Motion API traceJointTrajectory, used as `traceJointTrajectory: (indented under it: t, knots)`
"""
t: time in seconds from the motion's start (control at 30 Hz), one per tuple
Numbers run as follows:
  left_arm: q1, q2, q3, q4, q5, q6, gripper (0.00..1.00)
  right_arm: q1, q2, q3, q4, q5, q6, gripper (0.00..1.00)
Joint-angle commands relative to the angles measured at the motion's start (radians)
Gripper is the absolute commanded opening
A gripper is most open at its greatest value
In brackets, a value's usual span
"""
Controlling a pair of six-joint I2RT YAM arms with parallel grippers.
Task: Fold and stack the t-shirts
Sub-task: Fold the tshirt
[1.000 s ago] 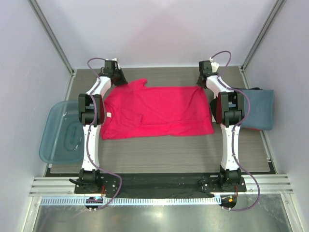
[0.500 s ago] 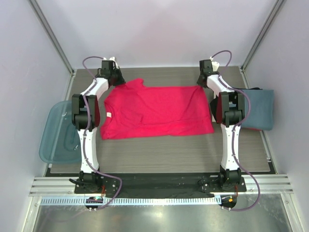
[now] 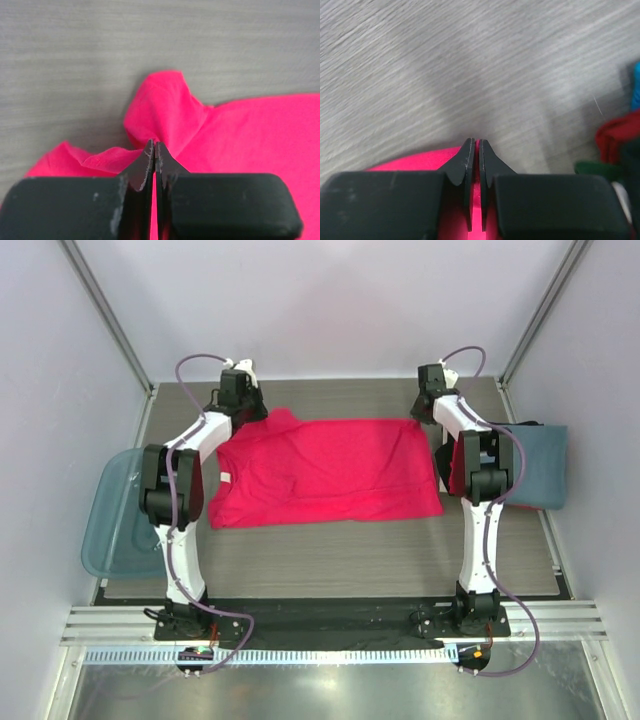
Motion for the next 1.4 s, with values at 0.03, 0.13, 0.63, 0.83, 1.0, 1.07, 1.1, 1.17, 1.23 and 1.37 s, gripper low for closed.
traceJointTrajectory:
  t: [0.03,0.13,0.63,0.83,1.0,1.07,1.1,1.17,1.23,1.37]
  knots:
    - [-0.023,-0.128,-0.088,0.093,-0.087,0.071,0.00,-0.002,-0.142,-0.044,0.013,-0.016,0.018,0.01]
    - [-0.033,-0.162,-0.157,0.124,-0.152,0.087,0.00,-0.002,-0.183,-0.089,0.015,-0.019,0.019,0.01]
    - [-0.114,-0.392,-0.469,0.236,-0.359,0.143,0.00,-0.002,-0.401,-0.380,0.033,0.037,0.024,0.01]
    - [-0.162,-0.412,-0.493,0.200,-0.495,0.140,0.00,-0.002,-0.455,-0.457,0.036,0.043,0.033,0.01]
    - [-0.187,-0.438,-0.538,0.197,-0.543,0.140,0.00,-0.004,-0.464,-0.498,0.050,0.049,0.044,0.01]
    - [-0.204,-0.447,-0.545,0.182,-0.580,0.139,0.00,-0.002,-0.460,-0.498,0.050,0.052,0.048,0.01]
    - [-0.207,-0.450,-0.550,0.174,-0.591,0.139,0.00,-0.002,-0.458,-0.498,0.053,0.050,0.050,0.01]
    - [-0.220,-0.453,-0.555,0.157,-0.624,0.139,0.00,-0.002,-0.455,-0.498,0.053,0.053,0.051,0.01]
    - [-0.228,-0.464,-0.568,0.145,-0.640,0.139,0.00,-0.002,-0.455,-0.501,0.055,0.059,0.054,0.01]
    - [-0.231,-0.488,-0.591,0.136,-0.646,0.128,0.00,-0.002,-0.460,-0.514,0.055,0.064,0.062,0.01]
